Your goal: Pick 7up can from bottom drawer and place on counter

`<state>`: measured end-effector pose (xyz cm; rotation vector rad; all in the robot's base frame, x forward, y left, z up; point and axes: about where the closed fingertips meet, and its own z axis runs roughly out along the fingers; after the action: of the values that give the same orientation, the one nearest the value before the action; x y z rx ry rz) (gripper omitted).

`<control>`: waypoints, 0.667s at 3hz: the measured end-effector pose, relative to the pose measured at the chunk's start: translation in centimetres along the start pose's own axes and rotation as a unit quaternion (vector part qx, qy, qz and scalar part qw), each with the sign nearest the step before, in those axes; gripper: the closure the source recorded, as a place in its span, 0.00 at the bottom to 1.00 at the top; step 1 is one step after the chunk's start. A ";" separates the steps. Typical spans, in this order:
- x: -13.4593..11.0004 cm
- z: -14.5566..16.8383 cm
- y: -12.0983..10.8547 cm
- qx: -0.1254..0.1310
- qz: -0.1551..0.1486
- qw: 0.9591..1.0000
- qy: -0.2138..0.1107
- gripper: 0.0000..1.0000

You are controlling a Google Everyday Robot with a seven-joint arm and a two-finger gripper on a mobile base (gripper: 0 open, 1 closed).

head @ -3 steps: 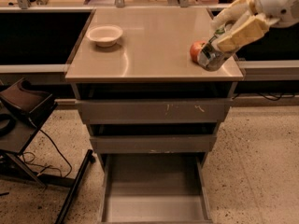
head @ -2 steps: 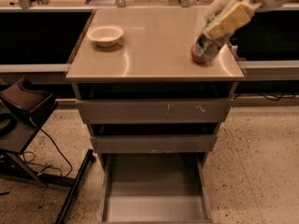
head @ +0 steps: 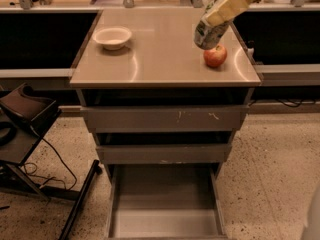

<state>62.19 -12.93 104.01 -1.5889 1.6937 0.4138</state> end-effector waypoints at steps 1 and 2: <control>1.1 4.6 -3.1 -0.015 -0.019 1.000 0.015 1.00; -1.2 9.2 -7.1 0.004 -0.053 0.999 0.011 1.00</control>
Offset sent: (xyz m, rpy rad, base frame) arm 0.2041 0.0658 0.0479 -0.0622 -0.2199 0.0806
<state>71.63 -6.92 100.68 -1.6755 1.6166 0.3371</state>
